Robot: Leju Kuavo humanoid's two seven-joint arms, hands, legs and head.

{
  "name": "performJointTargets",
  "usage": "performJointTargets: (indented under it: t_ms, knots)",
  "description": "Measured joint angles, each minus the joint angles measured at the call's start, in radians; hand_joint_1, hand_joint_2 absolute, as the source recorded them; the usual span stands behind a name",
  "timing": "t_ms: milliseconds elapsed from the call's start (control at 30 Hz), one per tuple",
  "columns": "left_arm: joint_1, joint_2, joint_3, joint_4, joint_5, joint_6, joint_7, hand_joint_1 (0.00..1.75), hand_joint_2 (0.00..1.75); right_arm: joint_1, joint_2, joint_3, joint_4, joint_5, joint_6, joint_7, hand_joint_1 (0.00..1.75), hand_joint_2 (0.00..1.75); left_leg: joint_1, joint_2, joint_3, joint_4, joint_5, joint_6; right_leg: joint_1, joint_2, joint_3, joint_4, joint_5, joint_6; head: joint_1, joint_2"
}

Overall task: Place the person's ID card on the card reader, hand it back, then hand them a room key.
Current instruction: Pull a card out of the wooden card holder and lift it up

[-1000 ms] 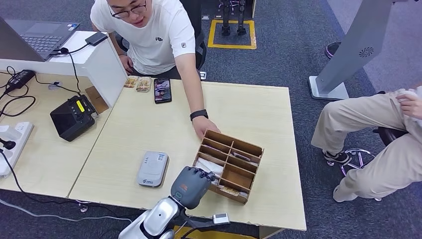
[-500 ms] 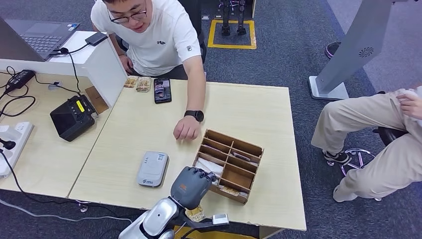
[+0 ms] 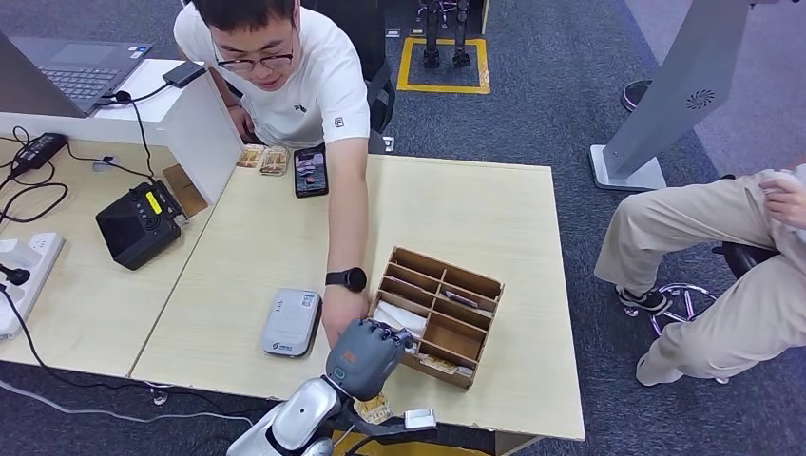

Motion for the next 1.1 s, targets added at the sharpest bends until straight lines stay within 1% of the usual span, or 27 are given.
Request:
performJointTargets:
  t_ms: [200, 400, 500, 567, 667, 767, 900, 1033, 1100]
  knots:
    - [0.003, 0.001, 0.0, 0.0, 0.034, 0.015, -0.015, 1.75, 1.75, 0.0, 0.0, 0.0, 0.005, 0.0, 0.0, 0.007, 0.0, 1.75, 0.0, 0.0, 0.0, 0.0, 0.0, 0.0, 0.0, 0.0, 0.0, 0.0, 0.0, 0.0, 0.0, 0.0]
    - [0.015, 0.001, 0.0, -0.003, 0.092, 0.082, -0.047, 1.75, 1.75, 0.0, 0.0, 0.0, 0.008, -0.008, 0.0, 0.006, 0.0, 1.75, 0.0, 0.0, 0.0, 0.0, 0.0, 0.0, 0.0, 0.0, 0.0, 0.0, 0.0, 0.0, 0.0, 0.0]
    - [0.029, 0.001, 0.005, -0.028, 0.15, 0.151, -0.091, 1.75, 1.75, 0.001, 0.0, 0.0, 0.01, -0.02, 0.0, 0.001, 0.0, 1.75, 0.0, 0.0, 0.0, 0.0, 0.0, 0.0, 0.0, 0.0, 0.0, 0.0, 0.0, 0.0, 0.0, 0.0]
    - [0.041, -0.001, 0.02, -0.058, 0.177, 0.181, -0.13, 1.75, 1.75, 0.001, 0.0, 0.0, 0.012, -0.028, 0.0, -0.001, 0.0, 1.75, 0.0, 0.0, 0.0, 0.0, 0.0, 0.0, 0.0, 0.0, 0.0, 0.0, 0.0, 0.0, 0.0, 0.0]
    - [0.069, -0.018, 0.071, -0.112, 0.208, 0.189, -0.212, 1.75, 1.75, 0.001, 0.0, 0.0, 0.013, -0.039, 0.0, -0.002, 0.0, 1.75, 0.0, 0.0, 0.0, 0.0, 0.0, 0.0, 0.0, 0.0, 0.0, 0.0, 0.0, 0.0, 0.0, 0.0]
    - [0.1, -0.049, 0.135, -0.164, 0.262, 0.191, -0.285, 1.75, 1.75, 0.001, 0.0, 0.0, 0.014, -0.049, 0.0, -0.002, 0.0, 1.75, 0.0, 0.0, 0.0, 0.0, 0.0, 0.0, 0.0, 0.0, 0.0, 0.0, 0.0, 0.0, 0.0, 0.0]
    - [0.139, -0.083, 0.173, -0.225, 0.364, 0.193, -0.337, 1.75, 1.75, 0.001, 0.0, 0.0, 0.014, -0.058, 0.0, -0.001, 0.0, 1.75, 0.0, 0.0, 0.0, 0.0, 0.0, 0.0, 0.0, 0.0, 0.0, 0.0, 0.0, 0.0, 0.0, 0.0]
    - [0.155, -0.088, 0.176, -0.272, 0.492, 0.191, -0.378, 0.0, 1.75, 0.001, 0.0, 0.0, 0.014, -0.073, 0.0, 0.001, 0.0, 1.75, 0.0, 0.0, 0.0, 0.0, 0.0, 0.0, 0.0, 0.0, 0.0, 0.0, 0.0, 0.0, 0.0, 0.0]
    - [0.16, -0.088, 0.177, -0.295, 0.545, 0.192, -0.407, 0.0, 1.75, 0.001, 0.0, 0.0, 0.014, -0.081, 0.0, 0.001, 0.0, 1.75, 0.0, 0.0, 0.0, 0.0, 0.0, 0.0, 0.0, 0.0, 0.0, 0.0, 0.0, 0.0, 0.0, 0.0]
